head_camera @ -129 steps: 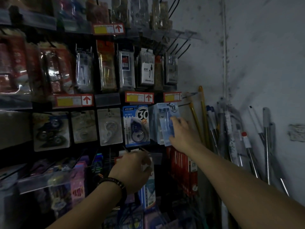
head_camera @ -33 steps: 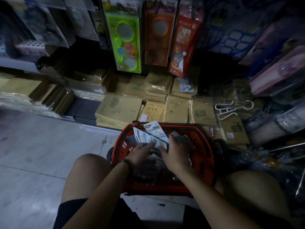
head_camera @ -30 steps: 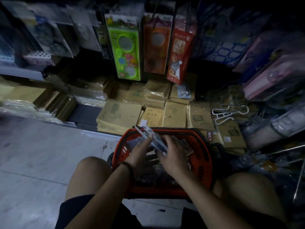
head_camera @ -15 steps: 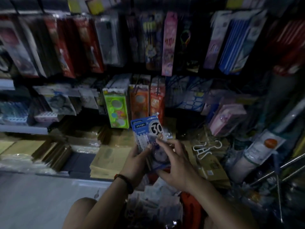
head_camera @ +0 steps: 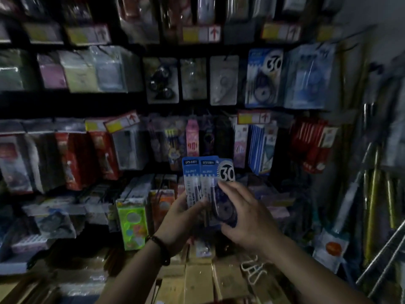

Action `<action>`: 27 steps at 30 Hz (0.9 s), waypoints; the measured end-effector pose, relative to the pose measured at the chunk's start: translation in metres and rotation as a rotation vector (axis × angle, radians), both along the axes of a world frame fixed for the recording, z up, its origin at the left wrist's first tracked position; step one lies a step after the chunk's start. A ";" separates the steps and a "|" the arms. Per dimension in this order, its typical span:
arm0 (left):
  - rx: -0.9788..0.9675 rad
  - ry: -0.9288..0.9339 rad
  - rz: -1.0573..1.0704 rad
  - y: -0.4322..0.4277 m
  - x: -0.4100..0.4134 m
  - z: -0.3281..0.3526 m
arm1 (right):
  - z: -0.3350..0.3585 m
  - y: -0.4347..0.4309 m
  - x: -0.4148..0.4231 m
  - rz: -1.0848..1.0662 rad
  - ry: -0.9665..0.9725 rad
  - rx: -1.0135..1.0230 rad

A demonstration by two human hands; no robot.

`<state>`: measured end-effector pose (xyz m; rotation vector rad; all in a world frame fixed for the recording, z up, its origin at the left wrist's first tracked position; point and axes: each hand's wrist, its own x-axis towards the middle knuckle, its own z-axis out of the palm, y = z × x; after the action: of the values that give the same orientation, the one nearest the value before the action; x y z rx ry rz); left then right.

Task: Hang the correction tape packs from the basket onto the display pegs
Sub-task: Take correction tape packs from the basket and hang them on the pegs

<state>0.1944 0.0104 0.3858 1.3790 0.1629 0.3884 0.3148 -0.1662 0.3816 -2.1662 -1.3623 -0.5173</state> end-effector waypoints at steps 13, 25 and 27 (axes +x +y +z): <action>0.179 -0.109 0.077 0.027 0.076 0.114 | 0.129 -0.026 0.087 -0.196 -0.175 0.042; 0.348 -0.211 0.112 0.025 0.124 0.188 | 0.236 -0.020 0.143 -0.373 -0.271 0.124; 0.352 -0.220 0.111 0.021 0.127 0.192 | 0.242 -0.017 0.149 -0.386 -0.301 0.114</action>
<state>0.3212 0.0314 0.5775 1.6640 -0.0125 0.6825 0.4633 -0.1834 0.6235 -2.3316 -1.0219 -1.0773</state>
